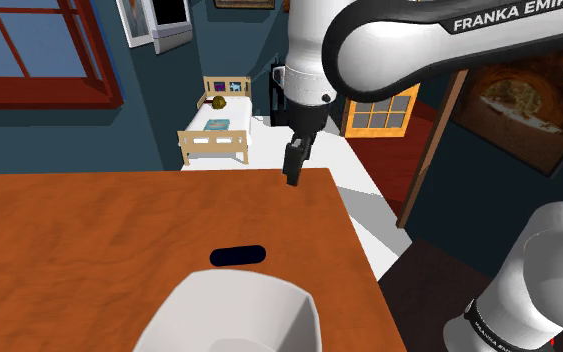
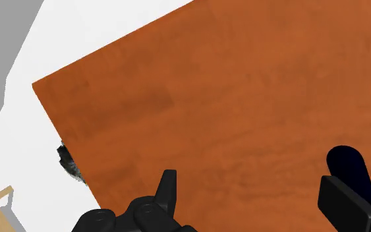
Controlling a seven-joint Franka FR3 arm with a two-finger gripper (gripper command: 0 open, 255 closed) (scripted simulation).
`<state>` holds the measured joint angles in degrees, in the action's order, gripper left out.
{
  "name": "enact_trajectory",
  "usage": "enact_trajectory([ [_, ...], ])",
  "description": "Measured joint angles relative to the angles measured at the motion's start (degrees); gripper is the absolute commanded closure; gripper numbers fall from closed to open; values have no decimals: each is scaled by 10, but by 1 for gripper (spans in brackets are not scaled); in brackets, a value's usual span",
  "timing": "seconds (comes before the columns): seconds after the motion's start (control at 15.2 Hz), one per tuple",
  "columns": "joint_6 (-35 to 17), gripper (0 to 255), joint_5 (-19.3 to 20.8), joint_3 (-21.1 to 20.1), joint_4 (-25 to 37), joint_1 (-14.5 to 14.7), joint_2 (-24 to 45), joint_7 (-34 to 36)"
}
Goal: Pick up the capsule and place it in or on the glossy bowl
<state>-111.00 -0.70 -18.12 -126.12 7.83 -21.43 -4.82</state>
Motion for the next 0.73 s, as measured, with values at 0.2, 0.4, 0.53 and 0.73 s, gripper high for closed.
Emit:
enact_trajectory([
  [0.2, -21, 0, 17, -27, 15, 13, 46, -3],
  [0.4, -31, 0, 39, -50, 38, 24, 90, -9],
  [0.53, -42, 0, 54, -69, 47, 35, 118, -6],
  [0.73, -52, 0, 85, -95, 72, 51, 170, 1],
])
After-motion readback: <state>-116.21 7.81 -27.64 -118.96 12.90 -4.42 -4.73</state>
